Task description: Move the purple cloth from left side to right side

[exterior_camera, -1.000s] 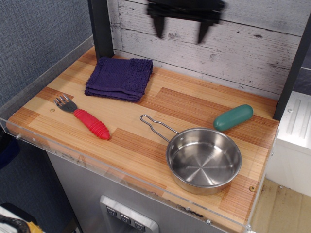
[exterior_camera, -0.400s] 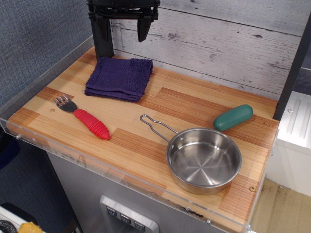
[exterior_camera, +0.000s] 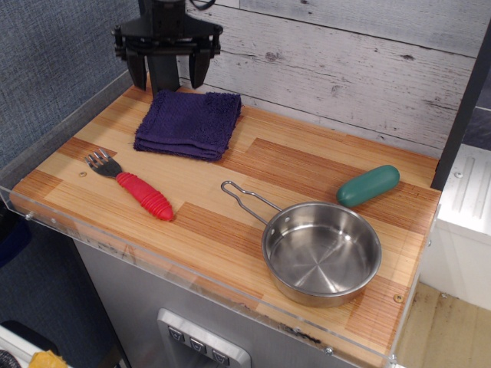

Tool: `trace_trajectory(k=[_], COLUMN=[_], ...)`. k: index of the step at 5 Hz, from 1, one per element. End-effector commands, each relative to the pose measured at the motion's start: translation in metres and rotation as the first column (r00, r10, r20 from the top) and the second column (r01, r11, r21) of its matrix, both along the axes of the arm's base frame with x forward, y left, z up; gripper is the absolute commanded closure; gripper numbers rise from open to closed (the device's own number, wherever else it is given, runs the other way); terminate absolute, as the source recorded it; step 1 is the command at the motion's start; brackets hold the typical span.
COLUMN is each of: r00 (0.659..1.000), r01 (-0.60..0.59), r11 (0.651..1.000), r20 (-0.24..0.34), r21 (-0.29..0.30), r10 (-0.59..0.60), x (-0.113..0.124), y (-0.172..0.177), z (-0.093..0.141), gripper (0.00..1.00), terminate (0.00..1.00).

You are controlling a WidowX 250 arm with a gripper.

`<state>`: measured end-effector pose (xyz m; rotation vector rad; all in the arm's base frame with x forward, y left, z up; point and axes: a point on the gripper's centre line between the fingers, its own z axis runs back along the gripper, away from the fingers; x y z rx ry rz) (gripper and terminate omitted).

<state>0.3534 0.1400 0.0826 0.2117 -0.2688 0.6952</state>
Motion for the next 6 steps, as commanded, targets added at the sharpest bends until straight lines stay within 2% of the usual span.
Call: trace_trajectory(k=[1, 3, 4, 6], r00=[1.0, 0.998, 0.998, 0.995], r01=[-0.03, -0.057, -0.062, -0.093], r11=[0.999, 0.995, 0.993, 0.981], r20=[0.004, 0.007, -0.007, 0.005], r21=[-0.037, -0.082, -0.097, -0.168], r10=[0.031, 0.058, 0.061, 0.095], x=[-0.008, 0.007, 0.008, 0.004], y=[0.006, 0.007, 0.003, -0.001], z=[-0.02, -0.042, -0.052, -0.062], gripper=[0.0, 0.0, 0.0, 0.0], terminate=[0.0, 0.0, 0.0, 0.0])
